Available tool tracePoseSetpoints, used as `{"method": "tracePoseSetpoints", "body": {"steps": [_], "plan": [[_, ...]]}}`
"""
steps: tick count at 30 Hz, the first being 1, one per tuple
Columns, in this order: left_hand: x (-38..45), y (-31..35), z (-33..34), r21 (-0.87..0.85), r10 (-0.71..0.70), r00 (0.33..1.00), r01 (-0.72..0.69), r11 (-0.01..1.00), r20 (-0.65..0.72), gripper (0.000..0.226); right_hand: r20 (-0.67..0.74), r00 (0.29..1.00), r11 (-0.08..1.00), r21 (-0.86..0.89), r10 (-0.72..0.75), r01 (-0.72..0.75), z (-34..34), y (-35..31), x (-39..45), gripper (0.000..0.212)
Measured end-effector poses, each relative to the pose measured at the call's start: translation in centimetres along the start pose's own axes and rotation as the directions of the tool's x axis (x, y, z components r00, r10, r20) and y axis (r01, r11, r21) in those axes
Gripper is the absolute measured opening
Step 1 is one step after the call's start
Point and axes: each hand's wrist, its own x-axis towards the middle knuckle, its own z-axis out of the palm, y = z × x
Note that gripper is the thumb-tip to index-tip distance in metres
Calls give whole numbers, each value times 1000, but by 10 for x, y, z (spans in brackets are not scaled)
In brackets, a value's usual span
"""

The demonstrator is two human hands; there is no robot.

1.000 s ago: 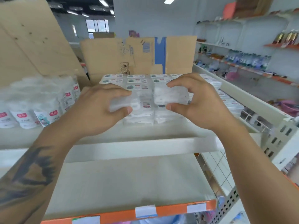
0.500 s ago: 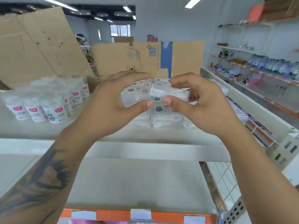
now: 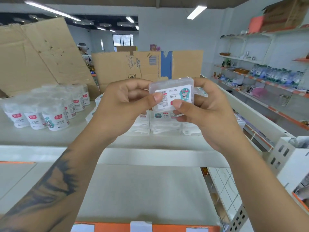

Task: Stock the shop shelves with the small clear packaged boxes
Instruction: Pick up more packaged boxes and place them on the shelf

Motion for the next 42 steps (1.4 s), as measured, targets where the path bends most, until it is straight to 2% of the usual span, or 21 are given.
{"method": "tracePoseSetpoints", "body": {"steps": [2, 5, 9, 11, 13, 17, 21, 23, 26, 28, 29, 31, 33, 36, 39, 42], "plan": [[1, 0, 3, -64, -31, 999, 29, 998, -25, 29, -13, 997, 986, 144, 82, -80, 2, 0, -1, 55], [0, 0, 5, -128, -90, 996, 90, 988, 3, 31, -31, 988, 946, 295, 150, -135, 4, -2, 0, 51], [-5, 1, 3, -26, -113, 988, 116, 993, 102, 36, -44, 988, 915, 385, 146, -118, 5, -8, 3, 41], [-7, 1, 0, 2, -75, 995, 75, 997, 73, 37, -53, 991, 944, 313, 123, -100, 2, -9, 4, 38], [-7, 4, -5, -19, -16, 998, 17, 1000, 64, 47, -27, 995, 969, 228, 99, -91, -3, -10, 6, 39], [-5, 3, -13, 142, 112, 975, -140, 980, 191, 76, 88, 993, 990, 111, 80, -89, -10, -16, 10, 30], [-8, 3, -11, 230, 155, 963, -205, 951, 220, 68, 150, 988, 999, 9, 40, -42, -16, -19, 13, 19], [-10, 3, -8, 313, 160, 970, -213, 926, 185, 63, 172, 985, 989, -146, 17, 9, -20, -19, 9, 23], [-14, -1, -4, 400, 158, 980, -193, 896, 118, 56, 262, 963, 877, -474, 60, 74, -26, -18, -1, 50], [-16, -6, 0, 403, 139, 985, -168, 900, 101, 56, 282, 959, 663, -725, 40, 186, -27, -17, -3, 70], [-16, -9, 1, 408, 129, 987, -159, 899, 100, 57, 290, 957, 576, -786, 27, 222, -25, -16, -1, 72], [-14, -13, 2, 474, 143, 985, -171, 864, 94, 60, 289, 957, 535, -815, 38, 224, -22, -16, 4, 68], [-12, -16, -4, 591, 171, 982, -183, 786, 76, 64, 273, 961, 517, -830, 46, 211, -20, -16, 12, 62], [-13, -22, -23, 716, 194, 981, -149, 683, 19, 70, 279, 958, 426, -876, 61, 227, -15, -14, 34, 53], [-16, -32, -44, 782, 220, 975, -122, 611, -19, 63, 267, 959, 391, -896, 94, 211, -11, -5, 59, 50], [-16, -42, -60, 809, 177, 984, -79, 583, -32, 62, 240, 961, 373, -911, 135, 175, -9, 4, 78, 48]]}}
